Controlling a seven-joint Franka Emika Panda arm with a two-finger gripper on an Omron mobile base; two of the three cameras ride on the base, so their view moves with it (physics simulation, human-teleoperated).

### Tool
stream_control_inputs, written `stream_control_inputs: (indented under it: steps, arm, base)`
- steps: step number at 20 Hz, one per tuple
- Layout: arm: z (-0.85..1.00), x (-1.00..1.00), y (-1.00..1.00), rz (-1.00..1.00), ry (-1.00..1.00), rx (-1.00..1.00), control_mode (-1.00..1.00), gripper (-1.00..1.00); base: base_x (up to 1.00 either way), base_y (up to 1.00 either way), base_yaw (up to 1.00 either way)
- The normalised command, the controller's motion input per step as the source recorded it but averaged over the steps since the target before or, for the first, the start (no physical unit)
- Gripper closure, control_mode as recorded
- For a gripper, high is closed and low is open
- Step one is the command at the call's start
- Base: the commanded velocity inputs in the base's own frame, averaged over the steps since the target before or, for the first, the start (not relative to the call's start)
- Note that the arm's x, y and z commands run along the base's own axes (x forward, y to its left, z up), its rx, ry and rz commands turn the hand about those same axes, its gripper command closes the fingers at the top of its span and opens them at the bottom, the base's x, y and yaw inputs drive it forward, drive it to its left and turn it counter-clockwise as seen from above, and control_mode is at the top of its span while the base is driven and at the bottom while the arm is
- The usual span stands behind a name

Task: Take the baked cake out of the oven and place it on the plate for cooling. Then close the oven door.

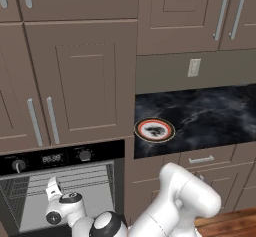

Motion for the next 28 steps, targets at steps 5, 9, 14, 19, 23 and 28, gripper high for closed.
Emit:
stream_control_inputs:
  steps: [5,9,14,19,23,28]
  arm:
    - [-0.58,-0.41,0.54,0.00,-0.02,-0.06,-1.00,1.00]
    - [-0.62,-0.49,0.53,-0.01,-0.01,-0.07,-1.00,1.00]
    - [-0.68,-0.57,0.51,-0.03,0.00,-0.09,-1.00,1.00]
    - [-0.72,-0.63,0.41,-0.05,0.00,-0.09,-1.00,1.00]
    - [-0.74,-0.66,0.38,-0.05,0.00,-0.10,-1.00,1.00]
    - [-0.75,-0.65,0.38,-0.05,0.00,-0.10,-1.00,1.00]
  base:
    - [0.00,0.00,0.00]
    - [0.00,0.00,0.00]
    - [0.00,0.00,0.00]
    - [0.00,0.00,0.00]
    - [0.00,0.00,0.00]
    - [0.00,0.00,0.00]
